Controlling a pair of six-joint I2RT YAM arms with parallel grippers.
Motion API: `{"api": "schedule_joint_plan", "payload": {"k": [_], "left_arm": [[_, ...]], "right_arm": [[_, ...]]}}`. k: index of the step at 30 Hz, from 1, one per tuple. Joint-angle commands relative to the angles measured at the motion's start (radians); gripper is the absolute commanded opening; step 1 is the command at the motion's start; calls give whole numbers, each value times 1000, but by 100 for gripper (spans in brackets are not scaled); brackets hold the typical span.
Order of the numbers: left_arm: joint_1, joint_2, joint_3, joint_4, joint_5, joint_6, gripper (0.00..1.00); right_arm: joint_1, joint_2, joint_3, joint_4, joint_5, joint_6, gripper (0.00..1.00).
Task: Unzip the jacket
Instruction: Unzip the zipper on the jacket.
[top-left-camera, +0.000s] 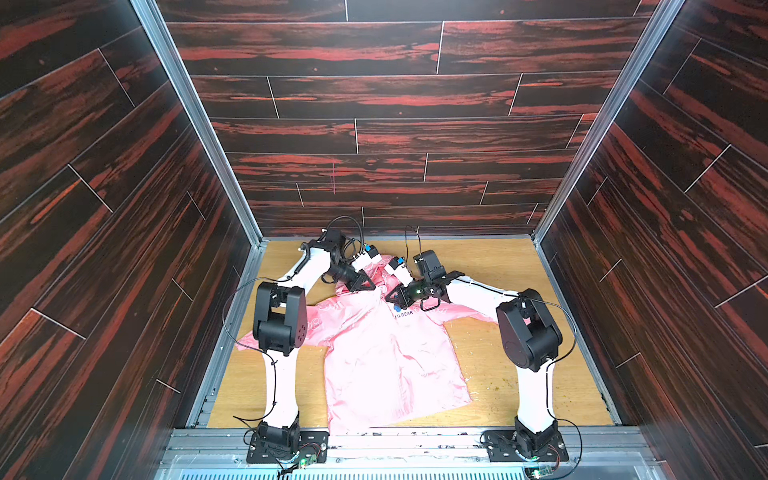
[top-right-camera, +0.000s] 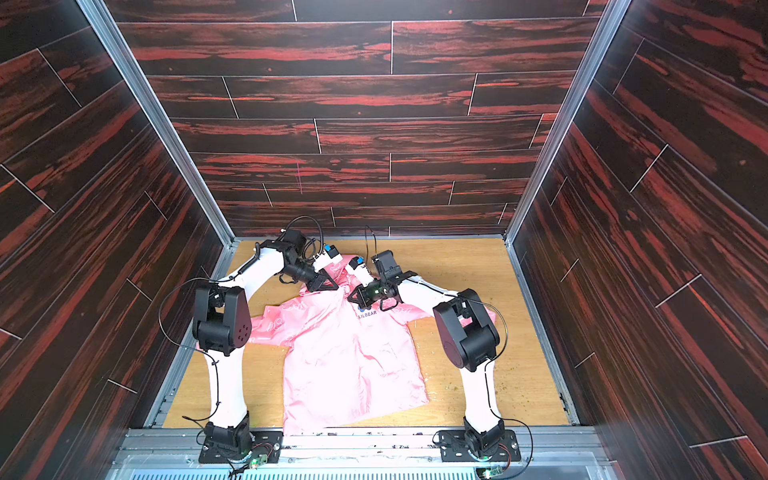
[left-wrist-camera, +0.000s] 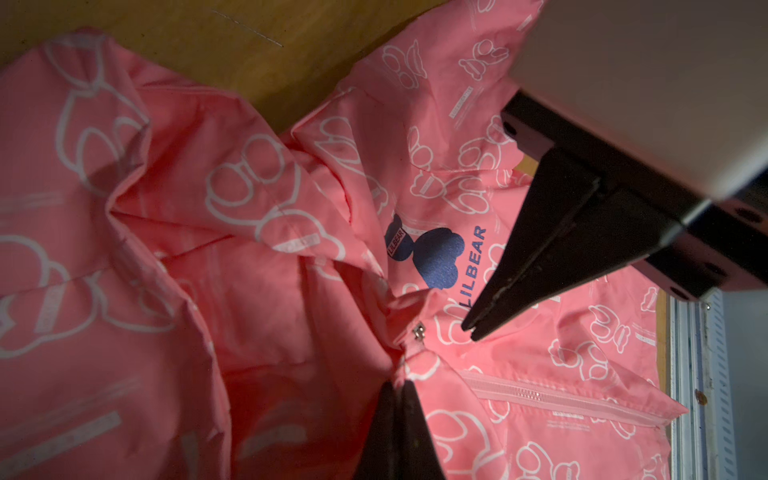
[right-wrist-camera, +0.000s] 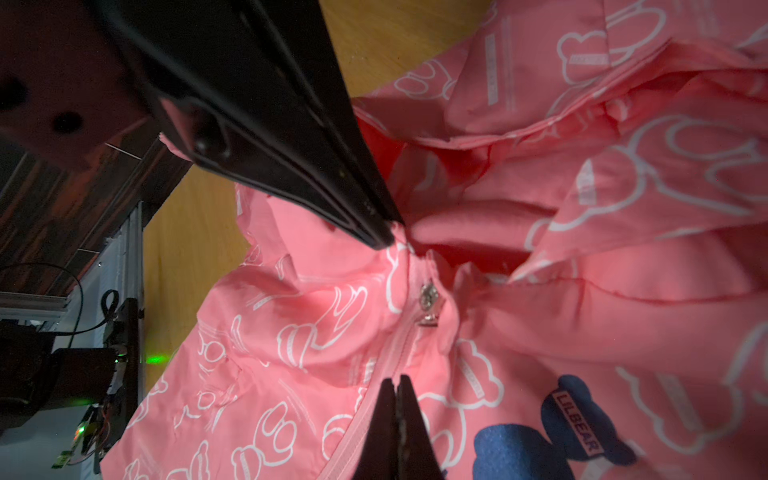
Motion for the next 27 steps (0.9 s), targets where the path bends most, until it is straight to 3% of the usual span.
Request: {"api": "schedule_joint_plan", "payload": {"k": [1, 5, 7, 9, 15, 24, 27], "left_arm": [[0, -73, -11, 48, 7, -26, 0], [0, -88, -28, 86, 7, -44, 0], [0, -93, -37, 96, 16, -44, 0], [0, -99, -48, 103, 24, -40, 0], [1, -103, -56, 99, 44, -35, 0], [0, -106, -58, 87, 62, -25, 0], [-1, -108, -58, 82, 69, -22, 0]], "right_arm": [[2, -46, -14, -53, 25, -3, 0], [4, -41, -23, -33, 25, 5, 0], [3, -31, -21, -17, 37, 10, 10], [3, -22, -15, 7, 52, 21, 26], [2, 31, 70, 2, 77, 30, 40], [0, 124, 200, -52, 77, 1, 46], [-13, 131, 186, -22, 21, 7, 45]]}}
